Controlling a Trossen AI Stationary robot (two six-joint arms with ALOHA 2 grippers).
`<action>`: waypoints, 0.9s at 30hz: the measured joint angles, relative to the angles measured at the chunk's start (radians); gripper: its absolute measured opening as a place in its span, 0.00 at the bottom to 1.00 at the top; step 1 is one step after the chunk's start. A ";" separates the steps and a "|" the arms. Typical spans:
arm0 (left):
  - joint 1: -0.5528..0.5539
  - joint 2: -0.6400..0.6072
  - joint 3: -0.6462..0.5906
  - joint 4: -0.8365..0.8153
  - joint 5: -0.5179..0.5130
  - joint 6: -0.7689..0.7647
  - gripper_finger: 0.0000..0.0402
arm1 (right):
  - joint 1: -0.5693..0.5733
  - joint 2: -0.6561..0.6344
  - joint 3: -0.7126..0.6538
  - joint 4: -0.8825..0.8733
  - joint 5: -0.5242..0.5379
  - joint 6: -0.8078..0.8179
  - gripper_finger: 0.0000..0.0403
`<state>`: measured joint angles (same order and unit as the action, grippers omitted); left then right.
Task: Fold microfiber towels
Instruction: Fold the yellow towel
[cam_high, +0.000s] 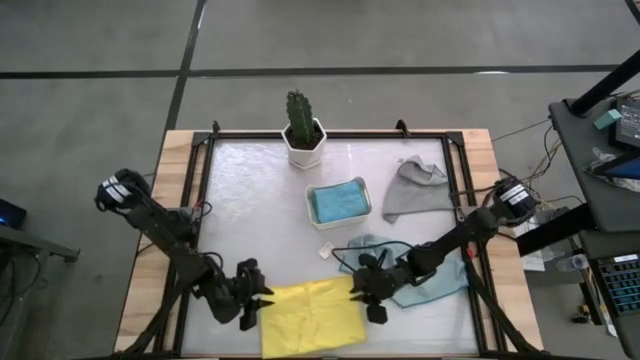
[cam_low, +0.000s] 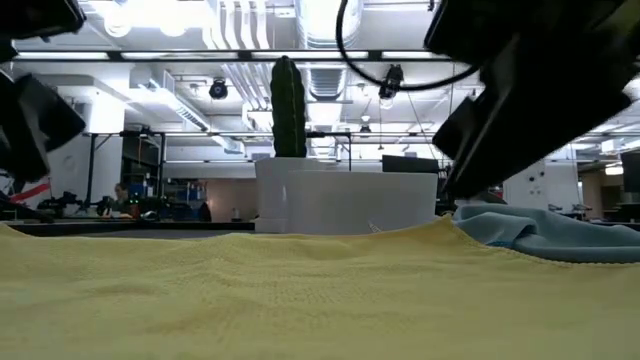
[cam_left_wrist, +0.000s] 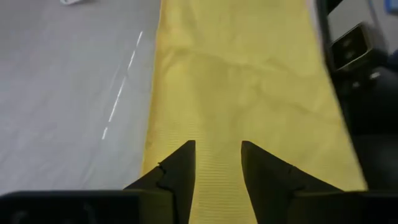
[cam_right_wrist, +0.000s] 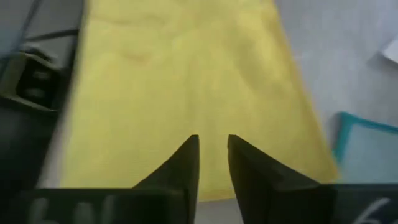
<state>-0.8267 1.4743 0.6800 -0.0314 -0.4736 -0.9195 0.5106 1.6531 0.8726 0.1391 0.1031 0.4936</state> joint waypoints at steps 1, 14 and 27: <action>0.003 0.010 0.000 -0.001 0.008 0.004 0.27 | -0.007 0.015 0.000 0.006 0.005 -0.014 0.16; 0.051 0.112 0.001 -0.153 0.021 -0.044 0.21 | -0.107 0.091 0.000 0.053 0.004 -0.064 0.11; 0.160 -0.035 0.000 -0.508 0.024 -0.038 0.21 | -0.225 0.080 0.000 0.041 0.033 -0.172 0.11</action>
<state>-0.6668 1.4398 0.6795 -0.5389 -0.4493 -0.9578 0.2852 1.7335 0.8726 0.1799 0.1357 0.3214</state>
